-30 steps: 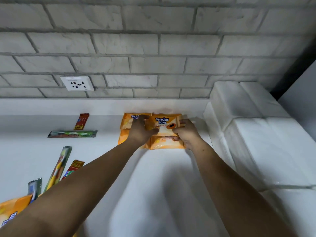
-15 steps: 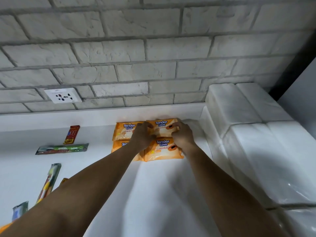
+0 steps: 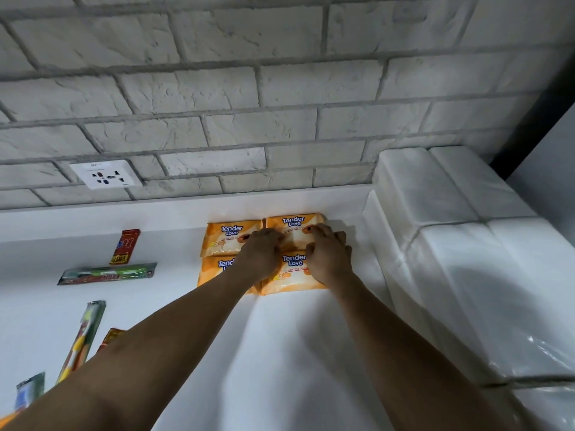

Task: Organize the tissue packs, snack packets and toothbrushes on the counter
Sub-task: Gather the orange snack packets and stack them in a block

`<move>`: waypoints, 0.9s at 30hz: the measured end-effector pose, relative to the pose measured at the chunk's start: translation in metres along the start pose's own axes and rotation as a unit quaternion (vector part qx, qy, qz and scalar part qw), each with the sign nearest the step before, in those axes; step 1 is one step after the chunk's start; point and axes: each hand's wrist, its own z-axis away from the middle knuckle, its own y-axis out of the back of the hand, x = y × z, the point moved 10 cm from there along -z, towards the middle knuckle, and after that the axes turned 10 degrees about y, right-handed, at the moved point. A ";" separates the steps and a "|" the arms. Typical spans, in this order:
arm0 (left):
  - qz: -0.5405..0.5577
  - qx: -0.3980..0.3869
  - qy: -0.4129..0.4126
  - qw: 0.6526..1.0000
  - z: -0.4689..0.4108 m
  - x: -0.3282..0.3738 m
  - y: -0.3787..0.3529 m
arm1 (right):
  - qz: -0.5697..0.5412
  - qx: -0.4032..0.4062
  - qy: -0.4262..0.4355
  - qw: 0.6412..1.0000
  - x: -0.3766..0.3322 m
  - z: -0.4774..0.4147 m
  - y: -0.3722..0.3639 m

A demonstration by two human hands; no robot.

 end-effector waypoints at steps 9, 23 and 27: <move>0.025 0.033 0.018 0.999 0.024 -0.013 0.022 | 0.033 0.008 -0.001 0.999 -0.015 0.013 0.007; 0.079 0.126 0.041 0.988 0.170 -0.105 0.080 | 0.021 0.003 0.103 0.994 -0.146 0.107 0.008; 0.086 0.136 0.071 0.984 0.221 -0.143 0.080 | 0.003 -0.021 0.143 0.989 -0.190 0.138 -0.007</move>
